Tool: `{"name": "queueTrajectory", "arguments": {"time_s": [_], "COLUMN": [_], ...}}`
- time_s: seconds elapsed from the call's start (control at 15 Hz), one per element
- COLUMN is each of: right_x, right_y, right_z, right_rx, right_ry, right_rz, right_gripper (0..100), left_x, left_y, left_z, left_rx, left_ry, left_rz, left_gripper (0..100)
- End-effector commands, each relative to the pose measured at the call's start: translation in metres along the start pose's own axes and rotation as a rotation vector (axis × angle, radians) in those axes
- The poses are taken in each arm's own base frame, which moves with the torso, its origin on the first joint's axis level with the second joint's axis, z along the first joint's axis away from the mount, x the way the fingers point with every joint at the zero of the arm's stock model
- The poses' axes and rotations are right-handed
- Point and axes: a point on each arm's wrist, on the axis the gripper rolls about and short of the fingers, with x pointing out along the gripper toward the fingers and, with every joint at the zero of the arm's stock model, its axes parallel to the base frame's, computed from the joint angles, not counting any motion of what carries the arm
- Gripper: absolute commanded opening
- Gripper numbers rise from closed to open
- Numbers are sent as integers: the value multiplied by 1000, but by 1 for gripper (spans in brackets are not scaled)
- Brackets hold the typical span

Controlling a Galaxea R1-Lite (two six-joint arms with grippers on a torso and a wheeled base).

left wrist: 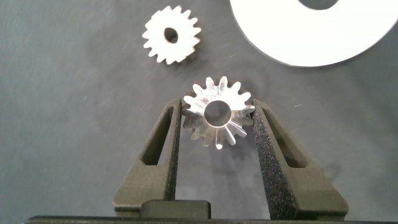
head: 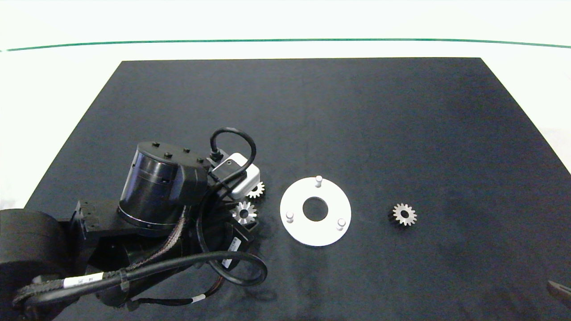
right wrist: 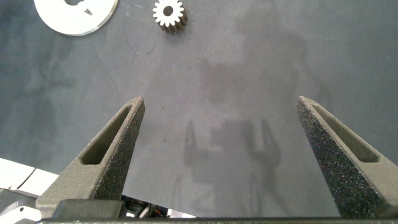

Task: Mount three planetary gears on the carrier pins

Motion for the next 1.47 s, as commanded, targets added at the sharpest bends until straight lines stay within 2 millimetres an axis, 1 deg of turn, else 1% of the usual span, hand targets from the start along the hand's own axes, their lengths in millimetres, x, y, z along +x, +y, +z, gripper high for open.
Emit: {"name": "queueTrajectory", "arguments": {"time_s": [0.07, 0.33, 0.53, 0.67, 0.93, 1.13, 1.33, 1.47], "right_x": [0, -4, -3, -2, -1, -1, -1, -1], "right_y": [0, 0, 0, 0, 0, 0, 0, 0], "right_z": [-1, -1, -2, -3, -3, -3, -4, -3], "right_rx": [0, 1, 0, 0, 0, 0, 0, 0], "right_ry": [1, -13, -11, -4, 1, 1, 4, 3], "right_rz": [-2, -4, -3, -1, -1, -1, -1, -2], "right_gripper": [100, 100, 100, 100, 100, 100, 100, 100], "left_x": [8, 19, 26, 25, 19, 14, 14, 14], "left_y": [-16, -31, -33, -32, -31, -30, -41, -41], "left_z": [5, 17, 21, 22, 36, 41, 42, 45], "left_rx": [33, 56, 58, 65, 66, 67, 60, 59], "left_ry": [6, -3, -3, 13, 0, 3, -3, -10], "left_rz": [-11, -25, -25, -28, -34, -37, -65, -68], "left_gripper": [0, 0, 0, 0, 0, 0, 0, 0]}}
